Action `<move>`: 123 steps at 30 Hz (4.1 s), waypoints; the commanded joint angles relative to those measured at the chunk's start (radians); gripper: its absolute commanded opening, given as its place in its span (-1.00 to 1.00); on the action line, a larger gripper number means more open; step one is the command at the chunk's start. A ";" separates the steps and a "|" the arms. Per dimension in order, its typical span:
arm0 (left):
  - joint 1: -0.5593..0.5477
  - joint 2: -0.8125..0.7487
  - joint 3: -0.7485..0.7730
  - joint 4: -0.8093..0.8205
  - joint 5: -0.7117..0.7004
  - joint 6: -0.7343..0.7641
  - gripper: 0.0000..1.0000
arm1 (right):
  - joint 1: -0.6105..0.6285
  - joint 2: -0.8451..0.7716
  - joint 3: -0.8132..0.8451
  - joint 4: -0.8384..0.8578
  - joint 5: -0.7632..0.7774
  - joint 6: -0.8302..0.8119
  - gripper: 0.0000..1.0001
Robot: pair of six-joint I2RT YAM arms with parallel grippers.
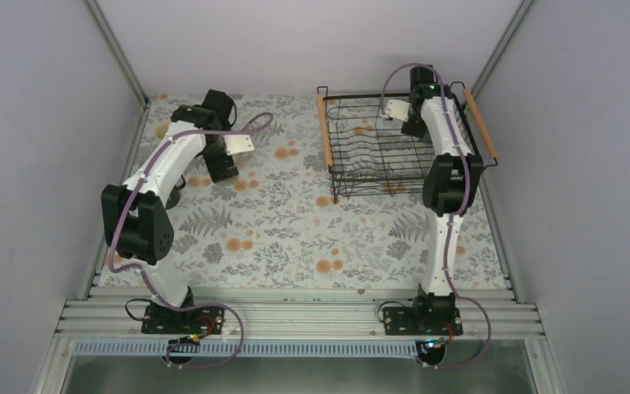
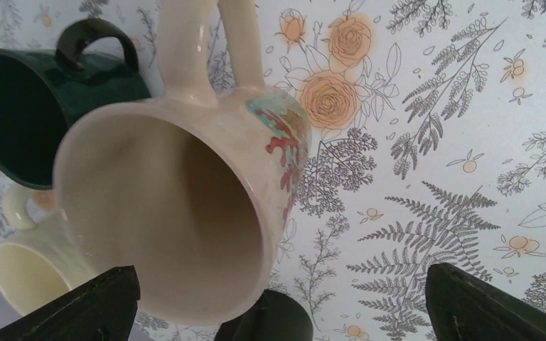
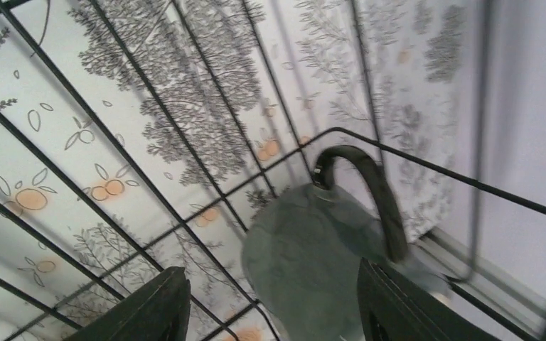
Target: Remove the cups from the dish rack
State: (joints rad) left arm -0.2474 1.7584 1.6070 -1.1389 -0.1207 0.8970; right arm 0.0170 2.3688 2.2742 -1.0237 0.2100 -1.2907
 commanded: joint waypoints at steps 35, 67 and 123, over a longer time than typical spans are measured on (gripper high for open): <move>-0.038 -0.037 0.088 -0.078 0.066 -0.042 1.00 | -0.122 0.108 0.139 -0.147 -0.095 0.115 0.47; -0.090 -0.042 0.094 -0.095 0.041 -0.089 1.00 | 0.056 -0.247 -0.195 -0.255 -0.377 0.188 0.45; -0.043 -0.116 -0.113 0.165 0.057 -0.110 1.00 | 0.227 -0.176 -0.399 0.189 0.034 -0.471 0.00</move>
State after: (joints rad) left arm -0.3000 1.6775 1.5024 -0.9993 -0.0746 0.7994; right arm 0.2363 2.1468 1.8412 -0.8509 0.2203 -1.7378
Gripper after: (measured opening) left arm 0.998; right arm 0.497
